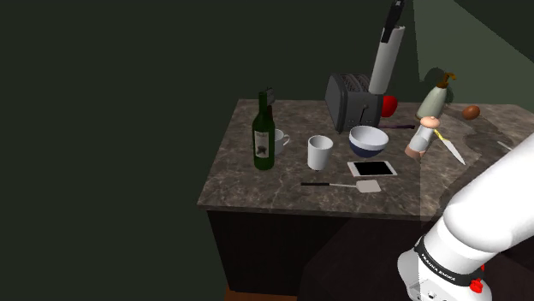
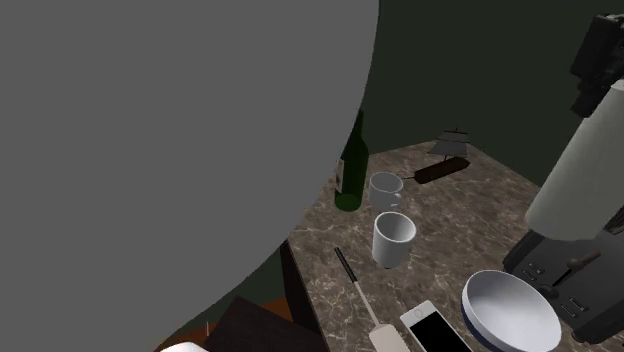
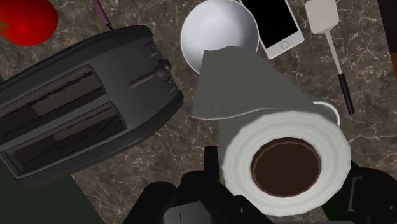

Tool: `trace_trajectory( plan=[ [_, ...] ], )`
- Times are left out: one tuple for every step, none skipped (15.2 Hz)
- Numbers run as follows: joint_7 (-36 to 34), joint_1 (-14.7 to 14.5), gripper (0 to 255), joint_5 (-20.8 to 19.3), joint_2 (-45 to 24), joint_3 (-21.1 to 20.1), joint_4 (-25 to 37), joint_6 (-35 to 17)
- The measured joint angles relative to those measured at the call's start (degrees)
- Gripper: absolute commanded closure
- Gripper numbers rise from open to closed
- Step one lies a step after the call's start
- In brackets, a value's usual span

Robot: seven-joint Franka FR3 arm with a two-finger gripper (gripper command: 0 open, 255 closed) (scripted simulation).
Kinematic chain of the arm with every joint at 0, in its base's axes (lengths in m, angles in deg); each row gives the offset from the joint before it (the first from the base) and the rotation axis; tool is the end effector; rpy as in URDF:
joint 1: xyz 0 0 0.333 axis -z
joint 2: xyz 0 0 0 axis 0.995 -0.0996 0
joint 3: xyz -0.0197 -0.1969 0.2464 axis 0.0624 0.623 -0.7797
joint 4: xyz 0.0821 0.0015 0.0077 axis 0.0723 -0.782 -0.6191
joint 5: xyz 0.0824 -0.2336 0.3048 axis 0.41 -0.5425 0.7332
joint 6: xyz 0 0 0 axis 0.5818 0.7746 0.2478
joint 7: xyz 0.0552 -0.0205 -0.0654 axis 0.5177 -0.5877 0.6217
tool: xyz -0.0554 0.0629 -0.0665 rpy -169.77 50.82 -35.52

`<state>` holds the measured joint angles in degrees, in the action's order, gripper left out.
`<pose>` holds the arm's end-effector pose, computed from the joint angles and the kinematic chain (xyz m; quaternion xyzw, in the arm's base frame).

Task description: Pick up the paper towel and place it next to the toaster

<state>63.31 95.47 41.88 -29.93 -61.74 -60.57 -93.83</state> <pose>0.4147 -0.2730 0.7044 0.9808 0.1912 0.0329 0.0216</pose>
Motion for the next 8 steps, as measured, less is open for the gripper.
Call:
trace_trajectory(
  plan=[
    [1.5, 0.5, 255, 0.4, -1.1, 1.0, 1.4, 0.3],
    [3.1, 1.2, 255, 0.7, -2.0, 2.0, 2.5, 0.6],
    [5.0, 2.0, 255, 1.1, -3.2, 3.2, 3.8, 0.8],
    [6.5, 2.6, 255, 1.4, -3.8, 4.0, 4.4, 0.8],
    [8.2, 3.3, 255, 1.8, -4.5, 5.1, 4.9, 0.7],
    [9.9, 4.1, 255, 2.4, -5.7, 6.1, 6.0, 0.8],
    [11.4, 4.8, 255, 3.0, -6.9, 7.0, 7.3, 0.9],
    [13.3, 5.7, 255, 3.9, -8.5, 8.1, 9.1, 1.4]
  ],
)
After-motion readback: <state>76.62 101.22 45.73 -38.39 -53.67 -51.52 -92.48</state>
